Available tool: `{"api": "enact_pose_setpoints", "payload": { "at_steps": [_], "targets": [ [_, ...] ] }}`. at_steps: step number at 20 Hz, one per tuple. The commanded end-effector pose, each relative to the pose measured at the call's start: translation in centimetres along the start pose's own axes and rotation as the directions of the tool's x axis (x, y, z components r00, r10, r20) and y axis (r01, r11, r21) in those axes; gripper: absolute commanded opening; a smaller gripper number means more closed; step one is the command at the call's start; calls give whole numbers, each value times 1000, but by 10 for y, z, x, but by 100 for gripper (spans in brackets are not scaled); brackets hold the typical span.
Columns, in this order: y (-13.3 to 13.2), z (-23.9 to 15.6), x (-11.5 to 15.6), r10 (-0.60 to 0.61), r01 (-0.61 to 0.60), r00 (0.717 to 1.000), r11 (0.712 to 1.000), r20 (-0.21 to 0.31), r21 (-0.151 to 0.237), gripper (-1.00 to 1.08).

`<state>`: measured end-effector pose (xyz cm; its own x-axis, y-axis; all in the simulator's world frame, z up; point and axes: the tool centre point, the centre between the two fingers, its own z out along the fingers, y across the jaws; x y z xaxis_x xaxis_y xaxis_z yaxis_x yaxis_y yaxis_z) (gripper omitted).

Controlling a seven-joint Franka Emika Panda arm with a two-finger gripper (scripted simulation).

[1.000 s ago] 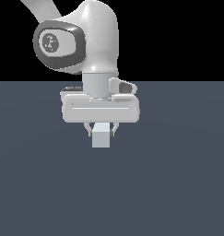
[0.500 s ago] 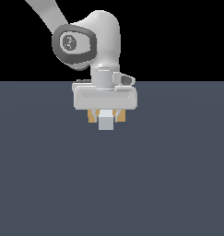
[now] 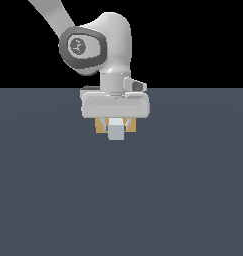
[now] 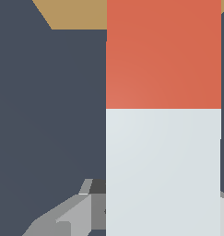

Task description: Insert the peg into the horizontal hole in a box.

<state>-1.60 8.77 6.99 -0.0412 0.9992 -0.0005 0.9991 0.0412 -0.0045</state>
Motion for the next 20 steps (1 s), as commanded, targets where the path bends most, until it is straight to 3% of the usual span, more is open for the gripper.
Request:
{"api": "enact_pose_setpoints", "payload": {
  "at_steps": [1,11,20],
  "targets": [
    [4,-4,4,-2,2,1000,1000,-1,-6,-100],
    [2,-3,14,-3,3,1000,1000,-1,-4,-100],
    [2,-4,78,-2,2,1000,1000,-1,-6,-100]
  ]
}}
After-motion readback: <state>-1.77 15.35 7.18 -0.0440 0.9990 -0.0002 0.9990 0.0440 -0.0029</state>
